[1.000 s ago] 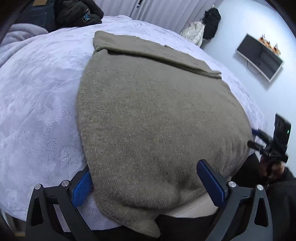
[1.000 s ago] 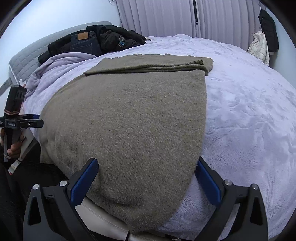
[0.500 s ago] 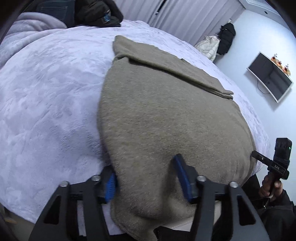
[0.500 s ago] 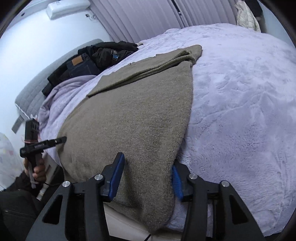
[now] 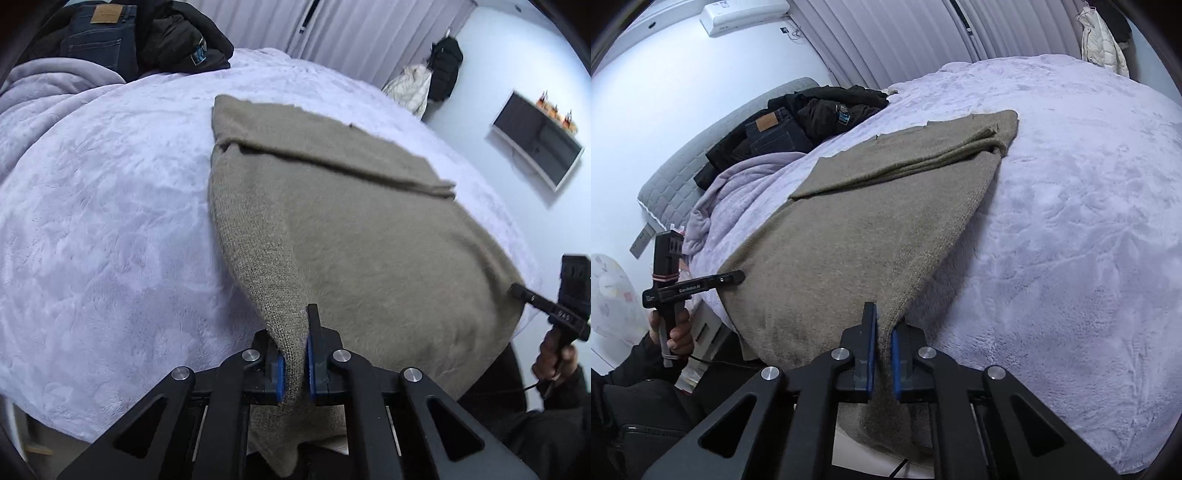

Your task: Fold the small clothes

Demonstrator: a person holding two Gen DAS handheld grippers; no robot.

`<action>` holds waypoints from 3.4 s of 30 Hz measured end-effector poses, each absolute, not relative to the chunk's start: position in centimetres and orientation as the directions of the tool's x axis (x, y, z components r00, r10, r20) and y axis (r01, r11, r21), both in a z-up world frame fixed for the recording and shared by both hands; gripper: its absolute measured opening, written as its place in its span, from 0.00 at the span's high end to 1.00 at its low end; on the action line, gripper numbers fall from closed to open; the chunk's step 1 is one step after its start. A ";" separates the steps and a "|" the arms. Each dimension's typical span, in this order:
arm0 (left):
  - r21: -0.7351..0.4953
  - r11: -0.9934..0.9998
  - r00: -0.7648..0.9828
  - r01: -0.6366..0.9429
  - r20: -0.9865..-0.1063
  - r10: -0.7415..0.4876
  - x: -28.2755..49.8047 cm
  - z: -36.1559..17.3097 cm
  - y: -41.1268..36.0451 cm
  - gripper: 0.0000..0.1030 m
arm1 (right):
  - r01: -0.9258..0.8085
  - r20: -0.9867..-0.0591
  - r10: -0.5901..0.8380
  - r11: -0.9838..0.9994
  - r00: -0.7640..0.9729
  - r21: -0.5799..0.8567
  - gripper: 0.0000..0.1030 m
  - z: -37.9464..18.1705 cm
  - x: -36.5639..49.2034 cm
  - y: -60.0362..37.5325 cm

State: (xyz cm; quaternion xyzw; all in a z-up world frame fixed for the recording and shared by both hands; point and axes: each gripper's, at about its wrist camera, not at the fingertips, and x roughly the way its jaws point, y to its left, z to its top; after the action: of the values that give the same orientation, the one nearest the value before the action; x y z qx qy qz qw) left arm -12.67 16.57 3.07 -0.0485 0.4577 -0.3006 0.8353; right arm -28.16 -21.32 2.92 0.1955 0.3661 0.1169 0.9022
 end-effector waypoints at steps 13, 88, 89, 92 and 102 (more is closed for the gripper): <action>-0.466 0.761 0.475 0.451 -0.596 -0.647 -5.6 11.3 16.5 0.91 | -0.153 -0.368 0.426 0.799 0.827 0.581 0.94 12.1 -23.3 -26.1; -0.555 0.789 0.410 0.263 -0.676 -0.613 19.2 10.0 7.3 0.94 | 0.063 -0.515 0.358 0.773 0.779 0.631 0.92 11.8 4.1 -31.7; -0.545 0.803 0.408 0.240 -0.694 -0.593 20.3 9.3 6.9 0.93 | 0.083 -0.531 0.346 0.775 0.774 0.627 0.92 11.3 5.3 -31.9; -0.501 0.850 0.411 0.165 -0.748 -0.521 23.0 6.8 6.0 0.93 | 0.152 -0.583 0.317 0.772 0.748 0.617 0.91 9.1 8.7 -32.6; -0.489 0.858 0.470 0.154 -0.728 -0.499 20.2 6.5 11.0 0.10 | 0.308 -0.694 0.126 0.830 0.709 0.465 0.23 7.3 8.2 -34.0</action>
State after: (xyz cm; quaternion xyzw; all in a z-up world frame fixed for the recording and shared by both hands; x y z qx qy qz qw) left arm 20.20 10.96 6.51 -0.1812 0.4763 -0.1949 0.8381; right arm 8.20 -34.00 7.30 0.2868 0.3781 -0.0519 0.8787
